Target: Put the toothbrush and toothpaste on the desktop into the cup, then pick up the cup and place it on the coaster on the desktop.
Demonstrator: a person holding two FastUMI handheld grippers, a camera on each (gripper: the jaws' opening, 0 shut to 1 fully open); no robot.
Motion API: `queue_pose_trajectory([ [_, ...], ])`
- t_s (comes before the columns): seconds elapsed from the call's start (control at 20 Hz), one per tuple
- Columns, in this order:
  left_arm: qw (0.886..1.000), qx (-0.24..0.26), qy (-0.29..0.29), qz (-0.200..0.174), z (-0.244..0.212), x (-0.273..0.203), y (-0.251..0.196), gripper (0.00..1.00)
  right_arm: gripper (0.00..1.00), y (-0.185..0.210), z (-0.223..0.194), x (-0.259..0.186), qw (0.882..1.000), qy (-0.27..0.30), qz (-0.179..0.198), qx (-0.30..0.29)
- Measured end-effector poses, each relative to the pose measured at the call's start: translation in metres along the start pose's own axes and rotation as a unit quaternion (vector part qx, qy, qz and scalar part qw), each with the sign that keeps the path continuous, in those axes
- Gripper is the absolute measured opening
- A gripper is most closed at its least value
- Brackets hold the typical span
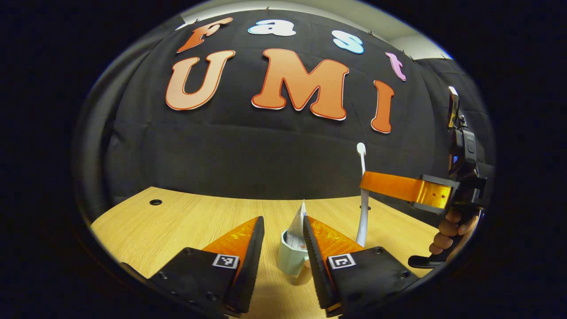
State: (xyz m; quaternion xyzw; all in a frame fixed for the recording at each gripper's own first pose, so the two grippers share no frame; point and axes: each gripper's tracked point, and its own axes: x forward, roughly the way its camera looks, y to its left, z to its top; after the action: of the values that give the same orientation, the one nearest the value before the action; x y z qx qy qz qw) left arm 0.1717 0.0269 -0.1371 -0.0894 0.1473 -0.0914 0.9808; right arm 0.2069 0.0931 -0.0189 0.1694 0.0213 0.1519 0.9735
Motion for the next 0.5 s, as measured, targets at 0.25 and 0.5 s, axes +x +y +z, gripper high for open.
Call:
queue_pose_trajectory([
  [0.25, 1.0, -0.007, 0.001, 0.011, -0.007, -0.016, 0.016, 0.63, 0.07, 0.005, 0.007, 0.024, 0.999, -0.037, 0.002, 0.005],
  [0.5, 1.0, -0.006, -0.004, 0.02, -0.007, -0.025, 0.03, 0.68, 0.07, -0.012, 0.0, 0.048, 0.998, -0.05, -0.02, 0.044],
])
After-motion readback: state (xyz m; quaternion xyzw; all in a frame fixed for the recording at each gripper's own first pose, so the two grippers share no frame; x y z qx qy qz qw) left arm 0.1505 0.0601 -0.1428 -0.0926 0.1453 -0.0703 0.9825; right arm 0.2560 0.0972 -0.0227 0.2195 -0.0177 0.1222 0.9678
